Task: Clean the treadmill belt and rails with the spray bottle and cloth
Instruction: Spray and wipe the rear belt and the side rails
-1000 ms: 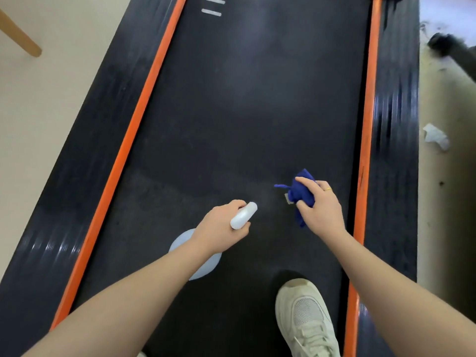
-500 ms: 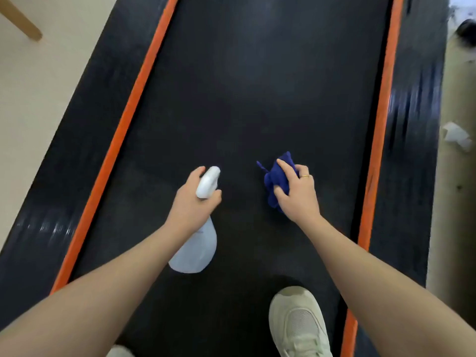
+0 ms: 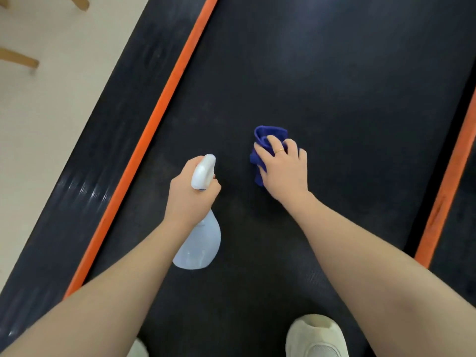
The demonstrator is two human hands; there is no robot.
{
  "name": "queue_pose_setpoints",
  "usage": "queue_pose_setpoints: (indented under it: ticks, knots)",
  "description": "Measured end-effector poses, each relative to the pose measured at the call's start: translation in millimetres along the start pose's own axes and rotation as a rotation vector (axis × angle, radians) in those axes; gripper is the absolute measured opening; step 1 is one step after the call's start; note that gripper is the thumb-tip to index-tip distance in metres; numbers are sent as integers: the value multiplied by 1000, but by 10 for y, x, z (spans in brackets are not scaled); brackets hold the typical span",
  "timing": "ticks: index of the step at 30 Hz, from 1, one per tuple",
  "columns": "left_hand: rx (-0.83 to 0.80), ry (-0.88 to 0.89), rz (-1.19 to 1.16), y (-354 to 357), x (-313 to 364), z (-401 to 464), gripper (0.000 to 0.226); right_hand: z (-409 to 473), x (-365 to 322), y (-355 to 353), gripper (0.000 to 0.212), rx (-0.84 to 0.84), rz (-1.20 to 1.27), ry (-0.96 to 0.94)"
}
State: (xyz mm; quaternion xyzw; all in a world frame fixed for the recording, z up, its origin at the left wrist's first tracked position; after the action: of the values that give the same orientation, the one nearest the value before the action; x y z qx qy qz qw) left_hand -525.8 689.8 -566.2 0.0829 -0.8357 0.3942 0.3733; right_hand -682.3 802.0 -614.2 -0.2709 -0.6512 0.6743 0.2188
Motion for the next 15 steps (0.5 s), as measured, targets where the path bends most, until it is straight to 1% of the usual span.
queue_pose_setpoints:
  ticks: [1, 2, 3, 4, 6, 7, 8, 9, 11, 12, 13, 14, 15]
  knots:
    - [-8, -4, 4, 12, -11, 11, 45, -14, -45, 1, 45, 6, 10, 9]
    - [-15, -7, 3, 23, -12, 19, 46, -94, -164, 1, 44, 15, 25, -40]
    - [-19, -6, -1, 30, -9, 28, 46, -215, -334, -8, 44, 20, 42, -148]
    - [-23, -3, -2, 38, -5, 40, 46, -368, -526, -8, 46, 15, 58, -308]
    - [-24, 1, 3, 53, -9, 58, 46, -599, -786, 42, 41, -19, 48, -632]
    - [-23, 0, 1, 57, -19, 62, 46, -561, -789, 58, 37, -3, 15, -714]
    - [-24, -1, -5, 61, -32, 65, 45, -419, -714, 77, 35, 23, -29, -698]
    - [-29, 1, -10, 66, -42, 66, 44, -205, -568, 52, 33, 62, -62, -573]
    - [-41, 10, -7, 81, -50, 54, 43, 149, -160, -54, 30, 119, -88, -184]
    - [-44, 12, -4, 86, -51, 42, 43, 151, -88, -76, 30, 122, -71, -79]
    - [-46, 15, -6, 86, -43, 30, 44, 56, -122, -76, 31, 137, -44, -59]
    - [-47, 17, -10, 87, -25, 24, 44, -111, -238, -51, 32, 135, -2, -117]
    - [-50, 21, -6, 92, -3, 18, 44, -318, -393, -44, 34, 125, 40, -225]
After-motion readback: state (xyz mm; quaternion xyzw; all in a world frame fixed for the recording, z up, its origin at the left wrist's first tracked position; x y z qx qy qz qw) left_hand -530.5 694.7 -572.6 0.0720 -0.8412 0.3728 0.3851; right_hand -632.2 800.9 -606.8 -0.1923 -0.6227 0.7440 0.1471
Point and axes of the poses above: each hand's wrist, its own z-axis towards the middle knuckle, its own y-axis out of the palm, x = y × z, the point moved 10 cm from there along z, towards the middle knuckle, and after that the axes turned 1 degree about z, right-handed, at the moved point
